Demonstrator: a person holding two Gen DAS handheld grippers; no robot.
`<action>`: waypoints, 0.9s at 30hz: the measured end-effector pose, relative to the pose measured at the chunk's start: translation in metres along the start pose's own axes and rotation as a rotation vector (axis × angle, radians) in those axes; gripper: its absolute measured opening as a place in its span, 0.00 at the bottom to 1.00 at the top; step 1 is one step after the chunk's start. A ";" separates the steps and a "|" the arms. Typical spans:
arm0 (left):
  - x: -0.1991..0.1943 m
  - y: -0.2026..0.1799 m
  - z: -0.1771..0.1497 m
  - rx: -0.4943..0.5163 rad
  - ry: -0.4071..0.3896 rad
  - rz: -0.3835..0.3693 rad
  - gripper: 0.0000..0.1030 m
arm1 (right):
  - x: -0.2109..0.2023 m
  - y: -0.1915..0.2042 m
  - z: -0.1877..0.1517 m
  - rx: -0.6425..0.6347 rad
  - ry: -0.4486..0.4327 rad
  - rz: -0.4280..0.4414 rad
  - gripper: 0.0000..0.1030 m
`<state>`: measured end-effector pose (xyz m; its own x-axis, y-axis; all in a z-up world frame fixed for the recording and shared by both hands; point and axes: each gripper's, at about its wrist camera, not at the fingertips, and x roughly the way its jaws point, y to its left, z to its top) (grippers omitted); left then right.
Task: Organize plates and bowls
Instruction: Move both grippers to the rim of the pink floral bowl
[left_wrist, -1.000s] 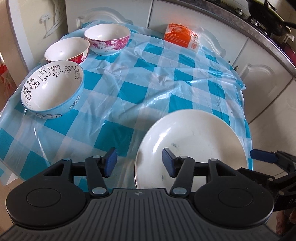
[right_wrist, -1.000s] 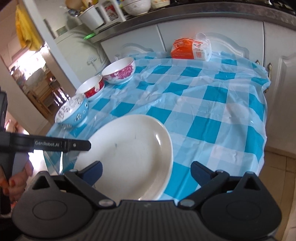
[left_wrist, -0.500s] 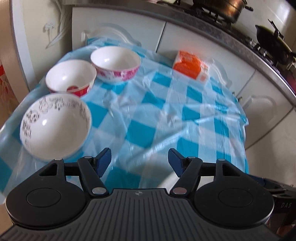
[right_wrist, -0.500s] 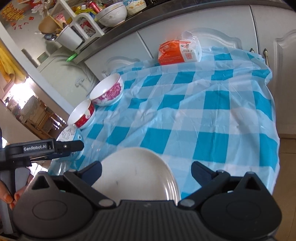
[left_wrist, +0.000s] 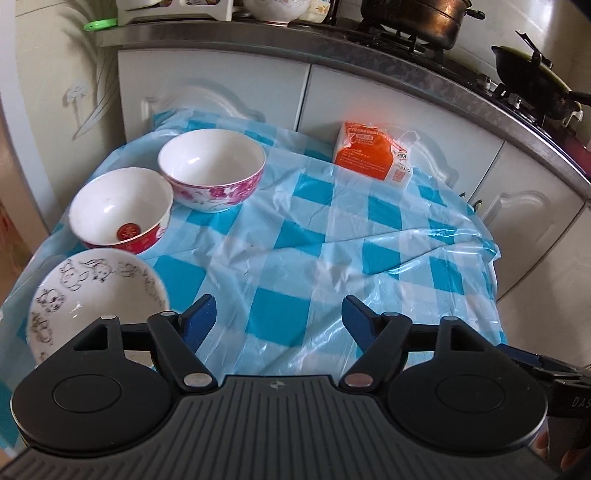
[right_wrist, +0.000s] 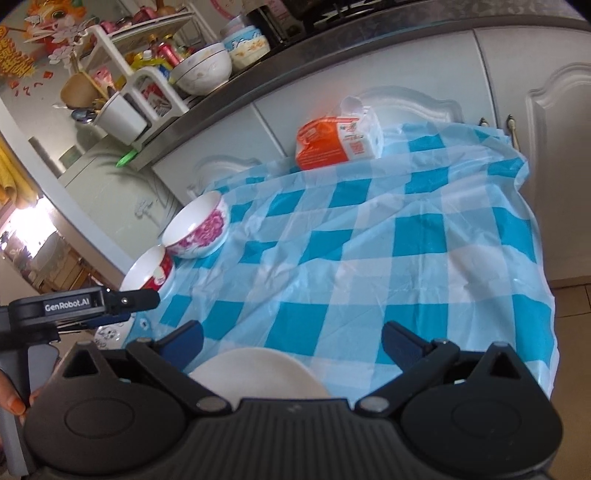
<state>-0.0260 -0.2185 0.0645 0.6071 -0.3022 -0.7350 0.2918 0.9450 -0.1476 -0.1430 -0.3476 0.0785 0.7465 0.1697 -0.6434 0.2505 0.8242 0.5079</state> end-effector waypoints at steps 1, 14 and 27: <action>0.004 0.000 0.000 0.000 0.002 -0.007 0.90 | 0.002 -0.003 -0.002 0.002 -0.004 -0.009 0.99; 0.042 0.002 0.021 0.061 -0.038 -0.041 0.89 | 0.014 -0.045 -0.020 0.089 -0.067 -0.122 0.99; 0.061 0.018 0.009 0.034 -0.171 -0.093 0.90 | 0.033 -0.051 -0.010 0.012 -0.144 -0.149 0.99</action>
<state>0.0236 -0.2207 0.0230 0.6925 -0.4076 -0.5953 0.3754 0.9082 -0.1851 -0.1373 -0.3784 0.0261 0.7809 -0.0328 -0.6237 0.3708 0.8280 0.4207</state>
